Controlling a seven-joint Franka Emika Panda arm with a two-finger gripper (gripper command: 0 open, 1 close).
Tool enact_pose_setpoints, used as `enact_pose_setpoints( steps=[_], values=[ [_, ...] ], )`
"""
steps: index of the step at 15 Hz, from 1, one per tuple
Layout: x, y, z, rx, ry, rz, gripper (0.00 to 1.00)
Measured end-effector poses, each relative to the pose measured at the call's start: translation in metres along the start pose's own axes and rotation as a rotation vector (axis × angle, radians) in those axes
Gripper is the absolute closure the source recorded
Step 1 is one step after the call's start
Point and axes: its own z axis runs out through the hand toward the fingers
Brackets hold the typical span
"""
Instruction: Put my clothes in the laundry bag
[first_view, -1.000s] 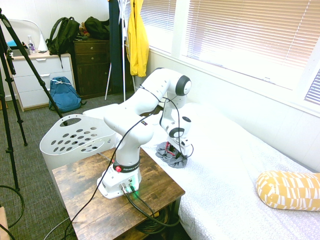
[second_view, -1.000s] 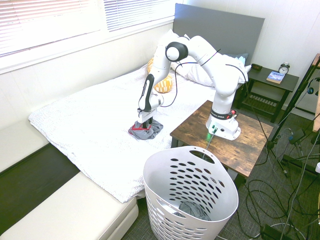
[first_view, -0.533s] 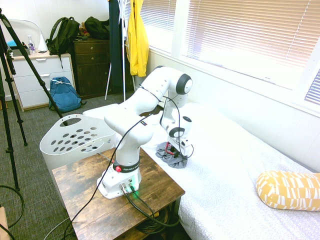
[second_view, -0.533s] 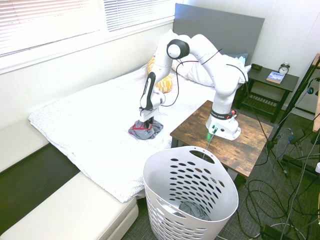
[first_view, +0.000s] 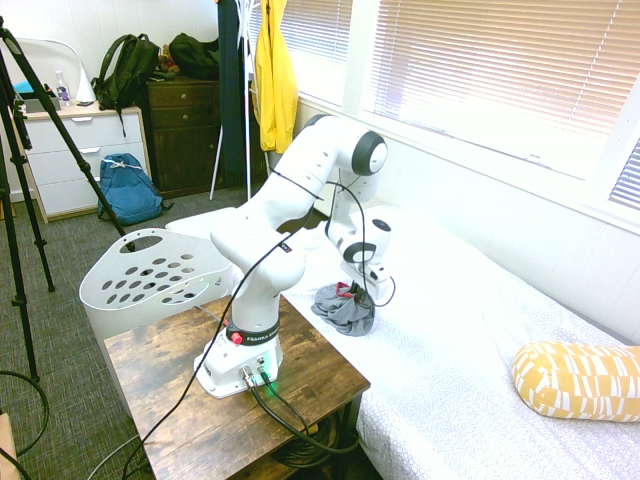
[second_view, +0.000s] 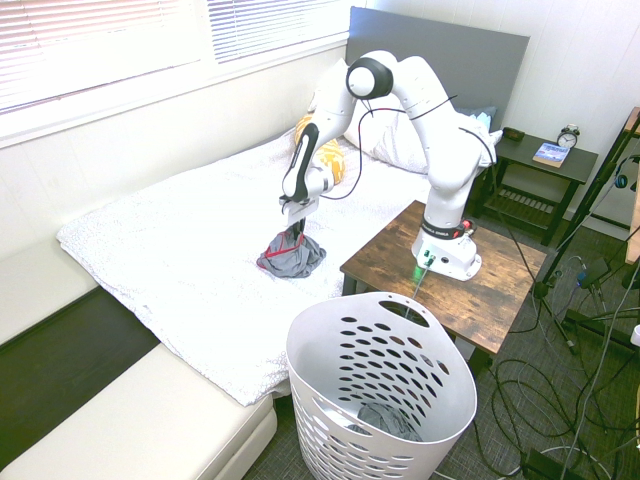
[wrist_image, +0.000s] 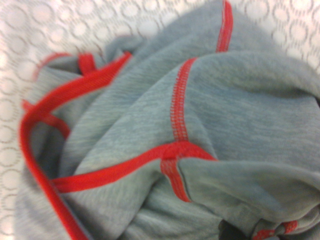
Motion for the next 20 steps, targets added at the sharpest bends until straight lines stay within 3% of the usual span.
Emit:
enact_pose_setpoints(
  steps=[3, 7, 13, 16, 20],
  values=[
    [-0.004, -0.031, -0.082, 0.042, 0.054, -0.057, 1.0],
    [-0.022, -0.062, -0.207, 0.006, 0.151, -0.107, 1.0],
    [-0.148, -0.074, -0.382, 0.003, 0.168, -0.199, 1.0],
    [-0.232, -0.069, -0.422, -0.013, 0.159, -0.277, 1.0],
    [-0.38, -0.072, -0.423, -0.022, 0.155, -0.43, 1.0]
  ],
)
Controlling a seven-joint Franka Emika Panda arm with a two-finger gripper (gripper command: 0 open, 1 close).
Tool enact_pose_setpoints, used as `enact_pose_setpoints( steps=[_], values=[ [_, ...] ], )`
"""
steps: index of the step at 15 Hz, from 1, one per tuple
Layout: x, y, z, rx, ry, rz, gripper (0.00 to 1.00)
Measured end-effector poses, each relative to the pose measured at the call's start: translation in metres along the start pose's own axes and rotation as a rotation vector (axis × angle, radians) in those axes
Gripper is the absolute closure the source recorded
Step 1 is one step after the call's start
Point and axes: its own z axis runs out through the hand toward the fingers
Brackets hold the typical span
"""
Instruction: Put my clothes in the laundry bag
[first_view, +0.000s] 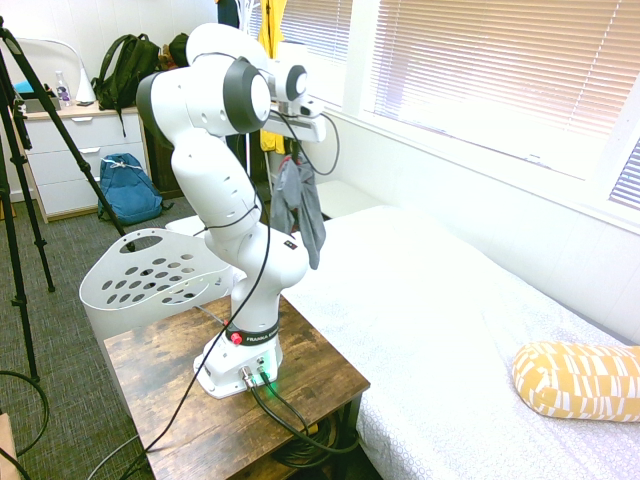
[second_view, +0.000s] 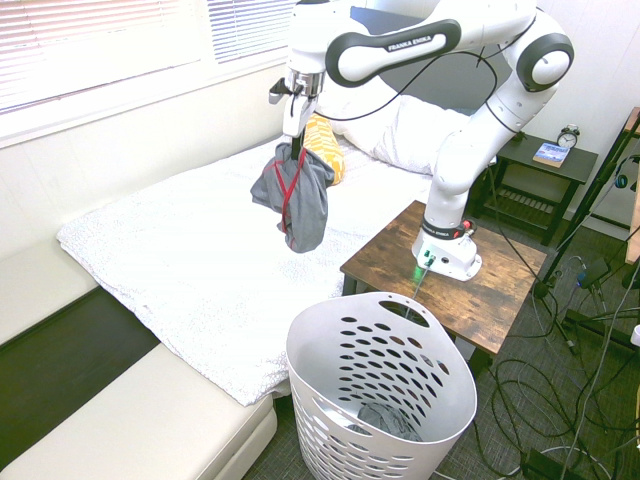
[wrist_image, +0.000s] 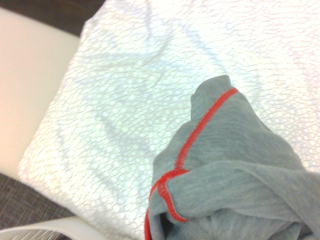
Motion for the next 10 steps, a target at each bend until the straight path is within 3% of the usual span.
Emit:
enact_pose_setpoints(
  steps=[4, 7, 10],
  values=[
    [-0.153, -0.04, -0.024, 0.001, -0.014, -0.185, 1.0],
    [-0.257, -0.045, 0.001, -0.046, -0.017, -0.298, 1.0],
    [-0.315, -0.038, 0.021, -0.083, -0.025, -0.379, 1.0]
  ],
)
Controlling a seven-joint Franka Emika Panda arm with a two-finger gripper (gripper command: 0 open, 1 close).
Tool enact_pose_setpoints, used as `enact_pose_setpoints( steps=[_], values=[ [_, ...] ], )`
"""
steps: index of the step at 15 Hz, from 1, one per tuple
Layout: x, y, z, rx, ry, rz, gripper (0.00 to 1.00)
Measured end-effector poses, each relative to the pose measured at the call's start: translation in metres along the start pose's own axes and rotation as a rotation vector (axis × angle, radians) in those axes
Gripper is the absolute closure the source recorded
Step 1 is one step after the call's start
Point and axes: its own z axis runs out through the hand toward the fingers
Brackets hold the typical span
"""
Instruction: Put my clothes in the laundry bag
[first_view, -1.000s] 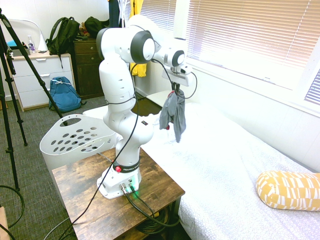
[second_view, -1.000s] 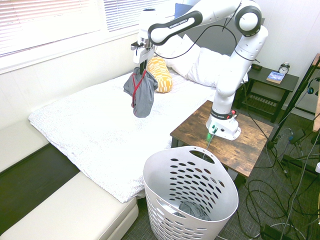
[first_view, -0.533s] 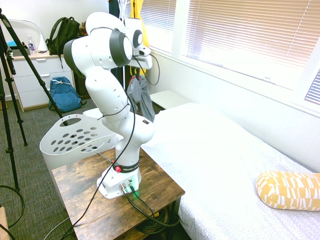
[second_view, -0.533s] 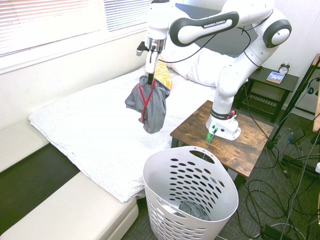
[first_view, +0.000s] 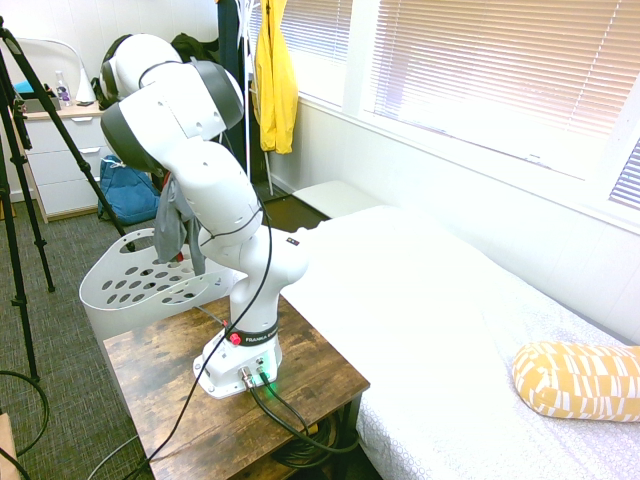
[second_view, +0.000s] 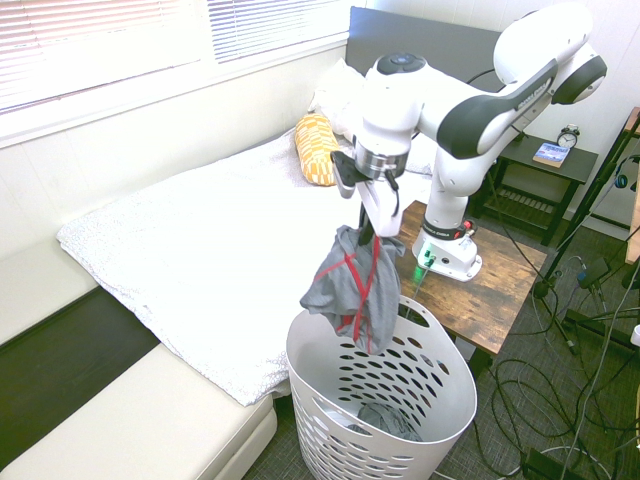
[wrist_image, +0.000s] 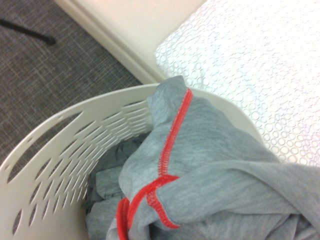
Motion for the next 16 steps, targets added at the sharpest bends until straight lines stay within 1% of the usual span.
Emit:
enact_pose_setpoints(
  steps=[3, 4, 5, 6, 7, 9, 11, 16],
  values=[
    [-0.02, -0.008, 0.031, -0.007, -0.014, -0.041, 1.0],
    [-0.017, -0.01, 0.041, 0.001, -0.013, -0.038, 0.0],
    [-0.015, -0.014, 0.055, 0.01, -0.018, -0.027, 0.0],
    [-0.021, -0.018, 0.081, 0.013, -0.025, -0.014, 0.0],
    [-0.026, -0.02, 0.104, 0.006, -0.04, -0.004, 0.0],
    [-0.032, -0.021, 0.134, -0.019, -0.081, 0.011, 0.0],
    [-0.034, -0.023, 0.147, -0.034, -0.111, 0.01, 0.0],
    [-0.028, -0.025, 0.152, -0.035, -0.138, 0.011, 0.0]
  ],
)
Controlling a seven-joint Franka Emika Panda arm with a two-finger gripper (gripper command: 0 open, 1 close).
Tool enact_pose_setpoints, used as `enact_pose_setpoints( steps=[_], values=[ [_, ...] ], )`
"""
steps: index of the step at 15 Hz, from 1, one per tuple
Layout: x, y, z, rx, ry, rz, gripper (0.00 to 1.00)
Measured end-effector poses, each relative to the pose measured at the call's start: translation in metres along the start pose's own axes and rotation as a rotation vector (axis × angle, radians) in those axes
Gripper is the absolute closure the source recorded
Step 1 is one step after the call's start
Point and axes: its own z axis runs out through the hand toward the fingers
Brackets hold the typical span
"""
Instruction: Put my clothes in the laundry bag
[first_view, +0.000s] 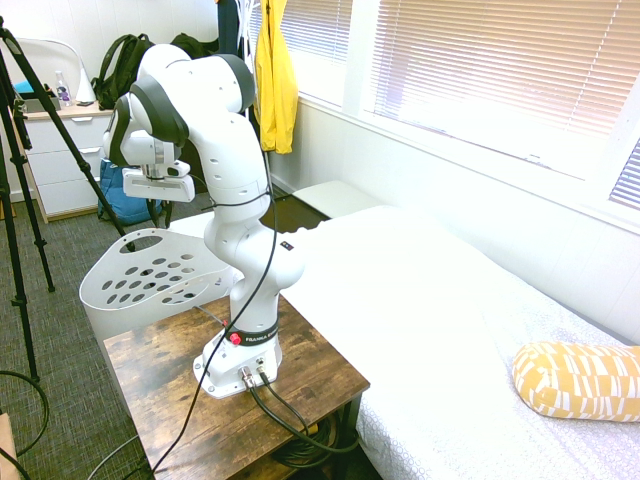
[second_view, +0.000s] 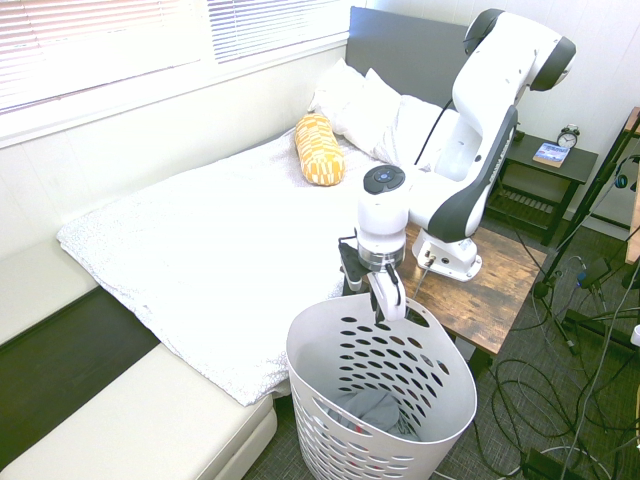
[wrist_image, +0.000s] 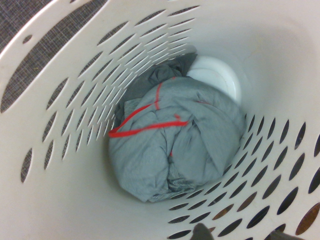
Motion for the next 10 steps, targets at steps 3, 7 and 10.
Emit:
enact_pose_setpoints(
  steps=[3, 7, 10],
  values=[
    [0.017, -0.001, -0.008, 0.024, 0.004, 0.035, 0.0],
    [0.143, 0.027, -0.074, 0.125, 0.081, 0.236, 0.0],
    [0.267, 0.104, -0.123, 0.144, 0.184, 0.439, 0.0]
  ],
)
